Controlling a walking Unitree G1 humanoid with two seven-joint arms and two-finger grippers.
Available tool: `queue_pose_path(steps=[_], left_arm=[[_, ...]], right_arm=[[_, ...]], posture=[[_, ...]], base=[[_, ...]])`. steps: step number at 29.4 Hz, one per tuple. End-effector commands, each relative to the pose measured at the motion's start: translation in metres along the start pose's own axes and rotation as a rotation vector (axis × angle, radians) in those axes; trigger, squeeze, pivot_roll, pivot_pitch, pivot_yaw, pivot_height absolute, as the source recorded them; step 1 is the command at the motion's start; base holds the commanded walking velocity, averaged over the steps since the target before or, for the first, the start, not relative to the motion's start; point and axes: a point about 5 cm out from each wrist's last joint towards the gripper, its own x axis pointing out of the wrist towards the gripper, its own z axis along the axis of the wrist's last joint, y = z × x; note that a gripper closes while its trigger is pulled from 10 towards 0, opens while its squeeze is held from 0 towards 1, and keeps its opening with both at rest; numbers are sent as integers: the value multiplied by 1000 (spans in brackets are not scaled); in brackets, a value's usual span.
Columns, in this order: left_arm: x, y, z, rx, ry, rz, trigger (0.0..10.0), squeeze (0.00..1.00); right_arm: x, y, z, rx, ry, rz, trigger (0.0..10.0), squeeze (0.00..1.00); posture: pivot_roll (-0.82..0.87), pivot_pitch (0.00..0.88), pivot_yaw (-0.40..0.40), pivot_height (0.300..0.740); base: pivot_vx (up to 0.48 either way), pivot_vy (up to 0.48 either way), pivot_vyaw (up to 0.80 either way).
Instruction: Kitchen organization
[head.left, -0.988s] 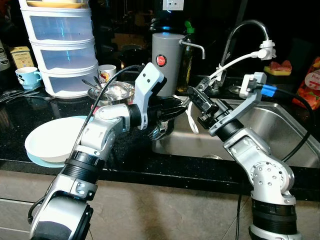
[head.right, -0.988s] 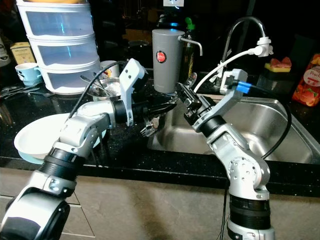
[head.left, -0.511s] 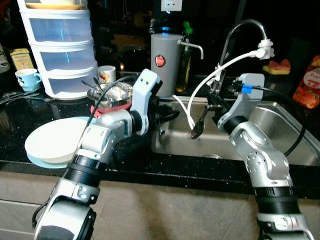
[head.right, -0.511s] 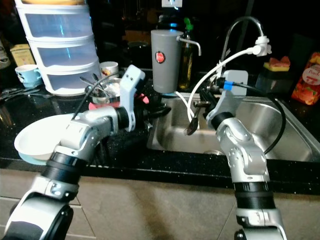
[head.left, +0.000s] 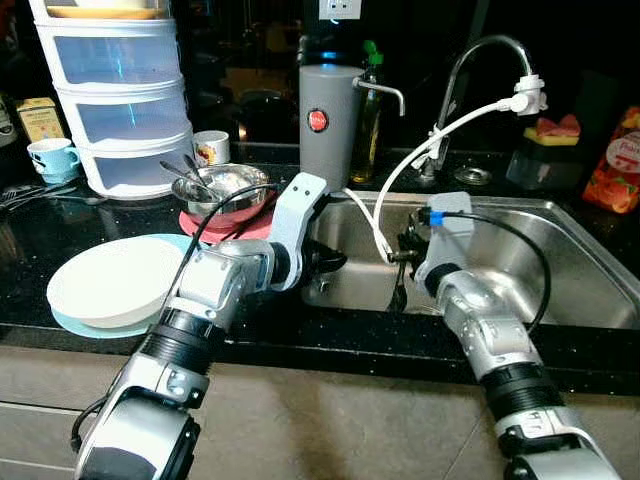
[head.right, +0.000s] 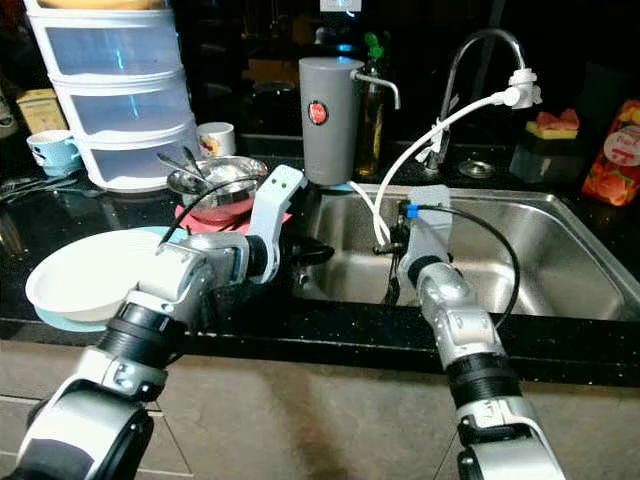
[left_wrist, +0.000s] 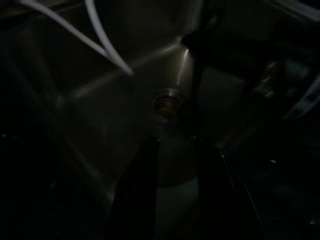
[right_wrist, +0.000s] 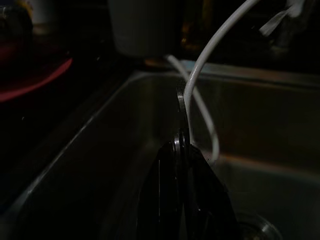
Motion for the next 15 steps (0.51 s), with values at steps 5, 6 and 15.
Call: queue_pose_path(steps=[5,6,15], left_arm=[[-3,-3,6,22,-11,-11,10000,0],[-3,-3,6,22,-13,-7,10000,0],[-7,0,7,15,-26,16,10000,0]], right_arm=[[4,3,-7,11,25,21,10000,1000],[5,2,-5,16,15,21,10000,1000],[6,-1,8,27,-46,18,10000,1000]], posture=[[57,91,4,740],[57,91,4,740],[55,94,-1,740]], base=[[0,0,0],[0,0,0],[0,0,0]])
